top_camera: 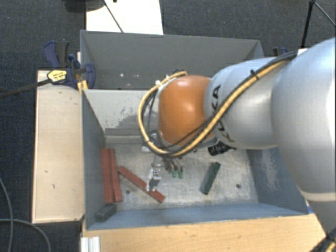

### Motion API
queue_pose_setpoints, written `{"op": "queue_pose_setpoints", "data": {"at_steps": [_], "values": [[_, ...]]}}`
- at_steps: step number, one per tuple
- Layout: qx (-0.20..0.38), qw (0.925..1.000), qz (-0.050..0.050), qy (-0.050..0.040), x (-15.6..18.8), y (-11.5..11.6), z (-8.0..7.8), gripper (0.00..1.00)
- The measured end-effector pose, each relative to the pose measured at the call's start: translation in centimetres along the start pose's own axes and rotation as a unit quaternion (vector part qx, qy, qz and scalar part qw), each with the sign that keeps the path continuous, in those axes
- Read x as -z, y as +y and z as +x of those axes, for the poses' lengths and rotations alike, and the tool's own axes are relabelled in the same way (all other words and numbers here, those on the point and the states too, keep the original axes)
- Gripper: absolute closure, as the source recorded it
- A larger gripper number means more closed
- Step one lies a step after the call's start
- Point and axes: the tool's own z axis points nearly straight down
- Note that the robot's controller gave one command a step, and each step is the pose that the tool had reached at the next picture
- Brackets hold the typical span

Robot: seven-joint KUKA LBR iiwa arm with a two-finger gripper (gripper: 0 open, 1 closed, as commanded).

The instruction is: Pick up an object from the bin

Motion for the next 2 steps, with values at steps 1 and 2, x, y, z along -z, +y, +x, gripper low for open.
{"op": "queue_pose_setpoints", "data": {"at_steps": [1, 2], "values": [[-0.014, 0.9999, -0.002, -0.0052, -5.68, -0.08, 1.64, 1.0], [-0.015, 0.9999, -0.001, -0.0008, -5.9, -0.11, 1.91, 0.0]]}}
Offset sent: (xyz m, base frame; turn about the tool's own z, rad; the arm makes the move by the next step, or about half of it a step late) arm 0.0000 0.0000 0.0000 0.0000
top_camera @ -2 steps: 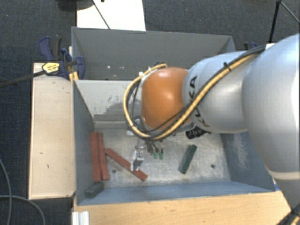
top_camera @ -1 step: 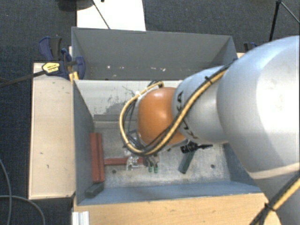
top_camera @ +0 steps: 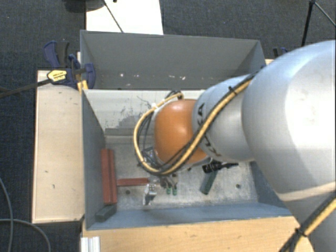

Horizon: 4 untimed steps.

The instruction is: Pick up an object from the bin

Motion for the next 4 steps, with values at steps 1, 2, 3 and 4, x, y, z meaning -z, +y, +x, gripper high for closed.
{"op": "queue_pose_setpoints", "data": {"at_steps": [1, 2, 3, 4], "values": [[-0.001, 1.0, 0.0, 0.0, 0.0, 0.0, 0.0, 0.0], [0.0, 1.0, 0.0, -0.0001, 0.0, 0.0, 0.0, 0.0], [0.113, 0.9936, -0.001, -0.0003, 0.1, 2.9, 1.9, 1.0], [0.112, 0.9937, -0.001, -0.0003, 0.1, 2.9, 1.9, 1.0]]}}
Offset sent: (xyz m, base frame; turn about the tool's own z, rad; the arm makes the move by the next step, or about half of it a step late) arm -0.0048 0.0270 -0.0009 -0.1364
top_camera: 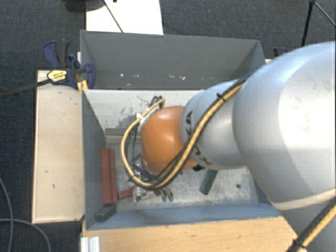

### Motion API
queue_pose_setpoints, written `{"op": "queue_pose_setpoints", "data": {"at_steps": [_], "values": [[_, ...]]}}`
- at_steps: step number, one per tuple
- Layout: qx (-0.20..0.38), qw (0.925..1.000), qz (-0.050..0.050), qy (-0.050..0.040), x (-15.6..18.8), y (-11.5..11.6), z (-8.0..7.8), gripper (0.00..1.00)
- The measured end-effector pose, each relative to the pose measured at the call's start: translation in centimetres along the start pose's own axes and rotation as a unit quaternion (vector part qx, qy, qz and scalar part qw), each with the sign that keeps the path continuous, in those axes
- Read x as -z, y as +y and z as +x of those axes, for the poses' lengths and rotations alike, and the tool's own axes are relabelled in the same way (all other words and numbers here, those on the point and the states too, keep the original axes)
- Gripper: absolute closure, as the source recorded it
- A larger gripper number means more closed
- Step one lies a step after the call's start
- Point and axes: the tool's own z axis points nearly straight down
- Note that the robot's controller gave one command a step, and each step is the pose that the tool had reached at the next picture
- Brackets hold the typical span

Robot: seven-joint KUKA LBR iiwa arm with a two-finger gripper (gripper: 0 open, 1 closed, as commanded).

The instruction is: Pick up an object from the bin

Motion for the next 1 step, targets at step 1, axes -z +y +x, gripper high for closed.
{"op": "queue_pose_setpoints", "data": {"at_steps": [1], "values": [[0.044, 0.999, 0.001, 0.0019, 18.07, 0.93, -2.58, 1.0]]}}
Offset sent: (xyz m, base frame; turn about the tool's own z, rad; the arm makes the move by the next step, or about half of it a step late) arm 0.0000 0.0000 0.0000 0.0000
